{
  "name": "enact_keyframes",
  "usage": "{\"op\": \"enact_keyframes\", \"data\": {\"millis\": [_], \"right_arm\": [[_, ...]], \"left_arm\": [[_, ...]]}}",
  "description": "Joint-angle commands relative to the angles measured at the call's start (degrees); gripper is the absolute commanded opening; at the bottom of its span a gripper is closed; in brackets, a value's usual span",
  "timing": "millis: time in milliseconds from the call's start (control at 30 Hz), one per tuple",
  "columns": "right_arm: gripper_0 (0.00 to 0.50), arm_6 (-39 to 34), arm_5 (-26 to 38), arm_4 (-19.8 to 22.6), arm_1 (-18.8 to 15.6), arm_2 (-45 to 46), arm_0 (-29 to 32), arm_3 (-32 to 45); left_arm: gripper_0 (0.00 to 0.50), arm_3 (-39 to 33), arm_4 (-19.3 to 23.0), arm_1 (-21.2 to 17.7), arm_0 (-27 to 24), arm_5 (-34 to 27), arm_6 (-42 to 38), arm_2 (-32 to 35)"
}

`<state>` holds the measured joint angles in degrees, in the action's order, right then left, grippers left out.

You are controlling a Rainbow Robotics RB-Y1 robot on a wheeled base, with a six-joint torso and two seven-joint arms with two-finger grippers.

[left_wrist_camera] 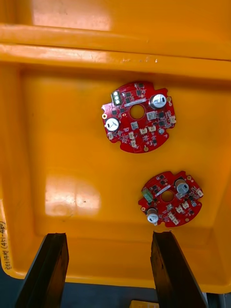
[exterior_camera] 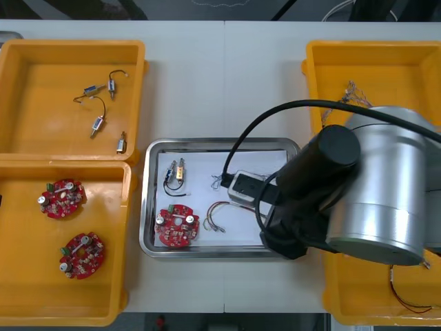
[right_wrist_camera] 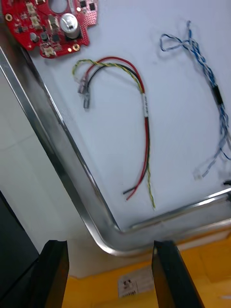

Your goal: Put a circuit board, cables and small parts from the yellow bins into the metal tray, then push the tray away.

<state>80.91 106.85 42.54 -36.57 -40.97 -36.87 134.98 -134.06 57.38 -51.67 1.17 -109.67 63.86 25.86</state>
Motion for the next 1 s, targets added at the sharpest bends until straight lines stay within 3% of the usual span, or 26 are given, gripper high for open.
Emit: {"op": "enact_keyframes", "data": {"millis": [33, 267, 467, 767, 1000], "right_arm": [[0.500, 3.38, -2.79, -2.20, 2.29, -4.91, -3.03, -1.56], [0.500, 9.27, -3.75, -9.32, 5.54, -12.11, -3.30, -5.17], [0.500, 9.71, -3.75, -14.42, 8.97, -17.65, -3.30, -9.04], [0.500, 9.97, -4.28, -16.00, 13.63, -20.82, -3.21, -15.54], [0.500, 9.97, -6.39, -19.43, 15.03, -24.15, -3.03, -18.88]], "left_arm": [[0.500, -2.08, 0.63, -2.20, 1.73, -0.33, 6.45, 2.01], [0.500, -2.08, 0.63, -2.20, 1.73, -0.33, 6.54, 2.01], [0.500, -2.08, 0.63, -2.20, 1.73, -0.33, 6.54, 2.01], [0.500, -2.08, 0.63, -2.20, 1.73, -0.33, 6.54, 2.01], [0.500, -2.08, 0.63, -2.20, 1.73, -0.33, 6.54, 2.01]]}}
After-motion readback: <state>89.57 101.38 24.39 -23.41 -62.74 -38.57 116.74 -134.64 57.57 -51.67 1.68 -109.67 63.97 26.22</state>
